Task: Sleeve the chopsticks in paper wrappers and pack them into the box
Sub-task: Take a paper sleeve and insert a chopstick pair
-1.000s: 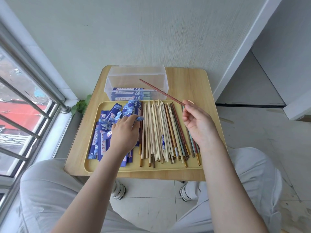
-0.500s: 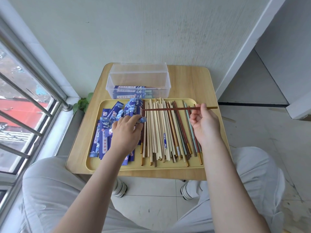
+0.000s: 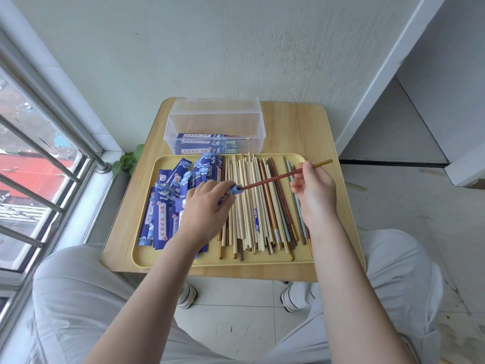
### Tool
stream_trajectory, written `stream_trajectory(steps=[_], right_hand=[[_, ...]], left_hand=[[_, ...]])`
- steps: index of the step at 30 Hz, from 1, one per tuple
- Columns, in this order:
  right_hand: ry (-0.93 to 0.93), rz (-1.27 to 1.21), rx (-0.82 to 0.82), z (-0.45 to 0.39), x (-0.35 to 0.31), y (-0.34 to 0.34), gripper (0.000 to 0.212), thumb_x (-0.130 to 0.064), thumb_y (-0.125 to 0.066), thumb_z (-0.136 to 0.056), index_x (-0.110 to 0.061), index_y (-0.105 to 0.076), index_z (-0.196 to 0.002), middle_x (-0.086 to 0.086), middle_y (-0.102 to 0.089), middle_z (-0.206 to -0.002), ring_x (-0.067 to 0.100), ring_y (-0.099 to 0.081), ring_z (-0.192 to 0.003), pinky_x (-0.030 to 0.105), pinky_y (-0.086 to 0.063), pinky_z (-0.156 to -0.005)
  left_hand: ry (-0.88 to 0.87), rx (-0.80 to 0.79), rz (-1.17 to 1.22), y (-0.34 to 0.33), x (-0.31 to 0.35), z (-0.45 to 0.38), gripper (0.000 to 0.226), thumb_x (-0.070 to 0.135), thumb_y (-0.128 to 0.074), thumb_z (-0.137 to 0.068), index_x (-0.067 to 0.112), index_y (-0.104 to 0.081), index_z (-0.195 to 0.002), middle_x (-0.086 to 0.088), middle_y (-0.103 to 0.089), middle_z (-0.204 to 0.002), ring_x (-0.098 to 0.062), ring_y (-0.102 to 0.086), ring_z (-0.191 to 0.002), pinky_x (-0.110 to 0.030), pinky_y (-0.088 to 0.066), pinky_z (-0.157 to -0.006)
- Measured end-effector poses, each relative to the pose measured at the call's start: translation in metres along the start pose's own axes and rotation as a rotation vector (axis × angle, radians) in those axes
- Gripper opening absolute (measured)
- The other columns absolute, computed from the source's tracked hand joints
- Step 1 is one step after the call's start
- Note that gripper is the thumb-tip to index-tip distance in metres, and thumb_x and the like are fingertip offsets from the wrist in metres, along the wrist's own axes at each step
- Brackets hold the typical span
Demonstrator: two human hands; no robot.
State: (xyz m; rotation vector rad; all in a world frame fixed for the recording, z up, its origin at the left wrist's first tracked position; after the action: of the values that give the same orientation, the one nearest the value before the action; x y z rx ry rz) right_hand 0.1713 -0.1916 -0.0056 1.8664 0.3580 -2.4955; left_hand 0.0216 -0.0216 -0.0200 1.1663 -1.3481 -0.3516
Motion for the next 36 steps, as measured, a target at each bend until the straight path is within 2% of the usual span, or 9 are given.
stream_trajectory(steps=[3,6,11,13,16,21,24,29,36], right_hand=[[0.041,0.127,-0.046,0.007,0.002,-0.012,0.017,-0.014,-0.062,-0.098,-0.007,-0.066,-0.113,0.003,-0.071,-0.083,0.011,-0.067,-0.066,0.028,-0.055,-0.067],[0.16,0.299,-0.045,0.014,0.004,-0.021,0.045,-0.012,-0.069,-0.093,-0.022,-0.046,-0.13,0.001,-0.074,-0.085,0.006,-0.07,-0.068,0.022,-0.058,-0.067],[0.251,0.552,-0.141,0.009,0.007,-0.02,0.04,-0.021,-0.067,-0.095,-0.02,-0.05,-0.131,-0.002,-0.074,-0.084,0.005,-0.069,-0.08,0.008,-0.047,-0.071],[0.207,0.556,-0.193,0.005,0.006,-0.015,0.034,-0.021,-0.063,-0.097,-0.022,-0.053,-0.129,-0.002,-0.073,-0.089,0.008,-0.07,-0.082,0.022,-0.055,-0.077],[0.155,0.568,-0.137,0.001,0.004,-0.003,0.03,-0.018,-0.052,-0.102,-0.023,-0.053,-0.132,-0.002,-0.071,-0.094,0.015,-0.071,-0.073,0.03,-0.058,-0.063],[0.144,1.314,-0.072,-0.002,0.02,0.009,0.016,-0.014,-0.05,-0.101,-0.012,-0.064,-0.109,0.002,-0.066,-0.095,0.02,-0.064,-0.074,0.027,-0.044,-0.053],[0.022,1.505,-0.135,0.001,0.035,0.003,0.016,-0.014,-0.053,-0.101,-0.007,-0.062,-0.111,0.005,-0.063,-0.094,0.025,-0.062,-0.079,0.028,-0.043,-0.053],[-0.031,1.568,-0.144,0.001,0.039,-0.005,0.017,-0.007,-0.053,-0.1,-0.003,-0.062,-0.115,0.011,-0.066,-0.105,0.028,-0.066,-0.089,0.032,-0.051,-0.063],[-0.146,1.398,-0.143,-0.003,0.037,-0.005,0.014,-0.003,-0.056,-0.096,-0.003,-0.062,-0.108,0.011,-0.065,-0.096,0.028,-0.067,-0.084,0.033,-0.055,-0.065]], left_hand=[[-0.061,-0.105,0.049,-0.004,0.02,0.001,0.023,0.032,-0.054,-0.101,0.023,-0.063,-0.119,0.014,-0.054,-0.08,-0.005,-0.05,-0.068,-0.025,-0.042,-0.064],[0.001,-0.177,0.178,-0.011,0.038,0.004,0.015,0.03,-0.061,-0.098,0.023,-0.064,-0.111,0.012,-0.048,-0.061,-0.005,-0.041,-0.05,-0.021,-0.032,-0.051],[0.193,-0.255,0.434,-0.03,0.044,0.007,0.014,0.025,-0.061,-0.098,0.012,-0.065,-0.098,0.002,-0.053,-0.066,-0.012,-0.043,-0.054,-0.035,-0.041,-0.058],[0.238,-0.269,0.457,-0.035,0.04,0.009,0.016,0.025,-0.059,-0.099,0.01,-0.065,-0.098,0.002,-0.051,-0.065,-0.016,-0.044,-0.056,-0.037,-0.042,-0.059],[0.298,-0.272,0.488,-0.041,0.032,0.01,0.014,0.026,-0.058,-0.1,0.016,-0.066,-0.104,0.001,-0.051,-0.067,-0.016,-0.045,-0.058,-0.036,-0.042,-0.058],[0.462,-0.238,0.541,-0.05,0.015,0.007,0.017,0.03,-0.059,-0.099,0.019,-0.065,-0.111,0.0,-0.054,-0.07,-0.014,-0.045,-0.056,-0.028,-0.042,-0.052],[0.506,-0.213,0.579,-0.056,0.011,0.008,0.016,0.029,-0.059,-0.099,0.019,-0.064,-0.11,0.001,-0.054,-0.069,-0.014,-0.045,-0.057,-0.027,-0.041,-0.051],[0.524,-0.195,0.553,-0.061,0.007,0.009,0.024,0.032,-0.059,-0.1,0.022,-0.06,-0.121,0.002,-0.057,-0.074,-0.012,-0.05,-0.06,-0.023,-0.045,-0.053],[0.551,-0.242,0.563,-0.063,0.003,0.009,0.036,0.034,-0.058,-0.099,0.018,-0.057,-0.131,0.0,-0.061,-0.079,-0.016,-0.056,-0.064,-0.029,-0.049,-0.059]])
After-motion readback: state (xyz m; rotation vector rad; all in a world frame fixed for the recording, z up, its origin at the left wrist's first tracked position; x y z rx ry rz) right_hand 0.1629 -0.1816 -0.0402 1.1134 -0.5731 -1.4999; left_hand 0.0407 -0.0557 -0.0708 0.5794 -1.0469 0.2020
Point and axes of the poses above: each hand's wrist, its own z-axis away from the middle knuckle, its own y-axis out of the back of the hand, x = y × z, the point moved 2 cm from there along -z, towards the middle knuckle
